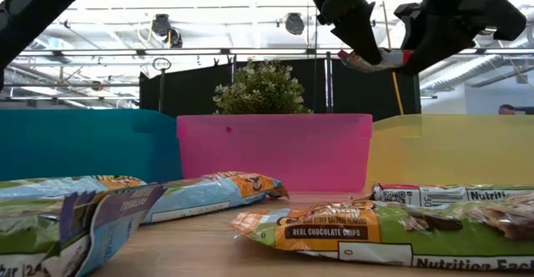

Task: Pick and place Granola Bars by type
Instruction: Put the top red granola bar into the yellow bin

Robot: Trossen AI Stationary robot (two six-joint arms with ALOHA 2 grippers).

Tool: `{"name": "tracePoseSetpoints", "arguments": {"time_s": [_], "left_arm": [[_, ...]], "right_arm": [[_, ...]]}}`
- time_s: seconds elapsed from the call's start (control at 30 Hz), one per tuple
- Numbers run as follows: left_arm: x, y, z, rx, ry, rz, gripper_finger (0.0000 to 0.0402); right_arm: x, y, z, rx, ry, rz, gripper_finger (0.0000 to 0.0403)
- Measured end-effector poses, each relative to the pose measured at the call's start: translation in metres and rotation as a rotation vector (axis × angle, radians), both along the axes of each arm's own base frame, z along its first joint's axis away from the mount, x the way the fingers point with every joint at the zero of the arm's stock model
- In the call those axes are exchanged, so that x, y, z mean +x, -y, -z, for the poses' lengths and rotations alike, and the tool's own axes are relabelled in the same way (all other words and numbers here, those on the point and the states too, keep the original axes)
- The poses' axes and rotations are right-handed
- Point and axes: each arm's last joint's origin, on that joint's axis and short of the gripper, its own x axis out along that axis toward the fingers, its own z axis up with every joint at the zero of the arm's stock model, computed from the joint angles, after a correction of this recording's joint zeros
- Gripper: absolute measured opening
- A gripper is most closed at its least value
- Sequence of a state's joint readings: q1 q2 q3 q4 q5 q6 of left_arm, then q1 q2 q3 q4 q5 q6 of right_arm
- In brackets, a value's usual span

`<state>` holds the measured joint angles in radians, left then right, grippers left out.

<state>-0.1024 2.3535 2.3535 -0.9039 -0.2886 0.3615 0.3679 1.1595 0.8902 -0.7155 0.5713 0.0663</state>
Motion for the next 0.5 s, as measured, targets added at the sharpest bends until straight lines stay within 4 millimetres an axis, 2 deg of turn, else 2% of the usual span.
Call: {"name": "tracePoseSetpoints", "arguments": {"time_s": [0.17,0.5], "left_arm": [[0.0,0.001,0.0,0.004,-0.002,0.007,0.0044],[-0.002,0.014,0.0,0.044,-0.011,0.029,0.0145]], "right_arm": [[0.0,0.0,0.0,0.01,0.006,0.013,0.0104],[-0.001,0.0,0.0,0.017,0.0,0.022,0.0087]]}}
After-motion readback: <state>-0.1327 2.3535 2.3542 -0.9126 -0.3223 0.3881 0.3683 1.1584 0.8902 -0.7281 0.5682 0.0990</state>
